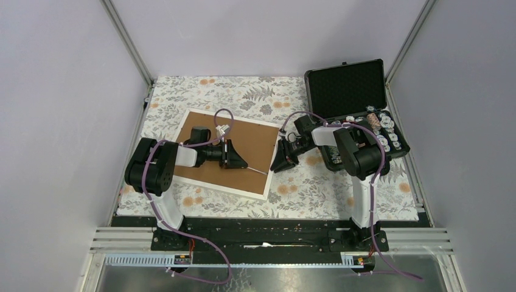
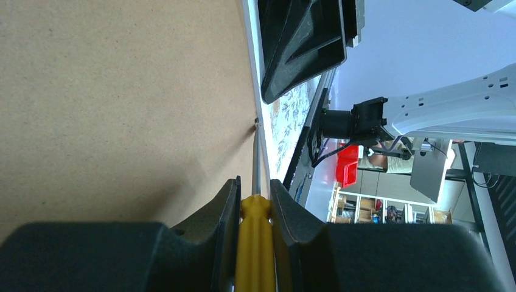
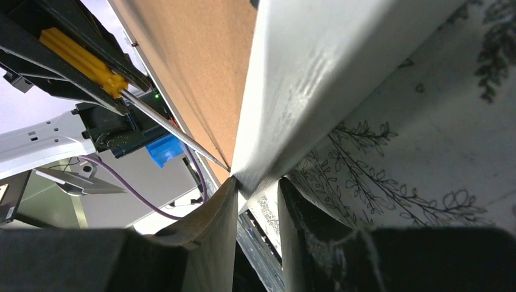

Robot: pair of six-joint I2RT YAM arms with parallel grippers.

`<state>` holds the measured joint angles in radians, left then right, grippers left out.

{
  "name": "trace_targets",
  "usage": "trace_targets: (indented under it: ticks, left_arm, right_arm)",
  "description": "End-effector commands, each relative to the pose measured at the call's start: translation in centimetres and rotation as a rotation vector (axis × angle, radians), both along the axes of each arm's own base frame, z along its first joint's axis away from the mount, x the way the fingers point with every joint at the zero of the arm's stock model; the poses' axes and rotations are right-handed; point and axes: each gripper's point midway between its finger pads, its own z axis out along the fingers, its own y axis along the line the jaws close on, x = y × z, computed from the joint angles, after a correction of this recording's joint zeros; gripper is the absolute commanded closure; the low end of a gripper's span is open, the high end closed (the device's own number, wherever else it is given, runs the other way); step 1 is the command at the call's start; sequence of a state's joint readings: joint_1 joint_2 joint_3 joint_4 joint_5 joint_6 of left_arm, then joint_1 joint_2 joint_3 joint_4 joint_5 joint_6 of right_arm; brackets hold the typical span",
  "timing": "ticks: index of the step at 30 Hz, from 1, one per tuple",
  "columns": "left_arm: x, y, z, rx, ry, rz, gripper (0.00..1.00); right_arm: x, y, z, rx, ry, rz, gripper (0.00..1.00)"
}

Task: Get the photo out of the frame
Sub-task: Release the photo frame item from the photo frame.

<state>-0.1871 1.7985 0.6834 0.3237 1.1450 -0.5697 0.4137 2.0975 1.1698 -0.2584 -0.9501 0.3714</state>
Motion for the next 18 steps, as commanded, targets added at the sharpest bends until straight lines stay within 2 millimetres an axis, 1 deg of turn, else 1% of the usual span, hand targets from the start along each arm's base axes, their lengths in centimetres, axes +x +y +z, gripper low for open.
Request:
trace_targets:
  ticks: [1, 7, 14, 16, 18]
  left_arm:
    - [1.5, 0.8, -0.4, 0.034, -0.066, 0.058, 1.0]
    - [1.9, 0.7, -0.7, 0.01, -0.024, 0.088, 1.0]
    - [3.2, 1.8, 0.0, -0.019, -0.029, 0.137, 1.0]
    - [3.2, 1.8, 0.0, -0.019, -0.031, 0.14, 1.0]
    - [2.8, 1.7, -0.4, -0.011, -0.029, 0.134, 1.0]
  right_arm:
    - [-0.4, -0.9, -4.8, -0.165, -0.02, 0.007, 0.69]
    - [-0.2, -0.8, -4.9, -0.164, -0.017, 0.005, 0.7]
    - [-0.1, -0.7, -4.8, -0.162, -0.019, 0.007, 0.73]
    - [-0.1, -0.7, -4.8, -0.161, -0.017, 0.007, 0.74]
    - [0.0, -0.6, -4.9, -0.16, -0.014, 0.007, 0.74]
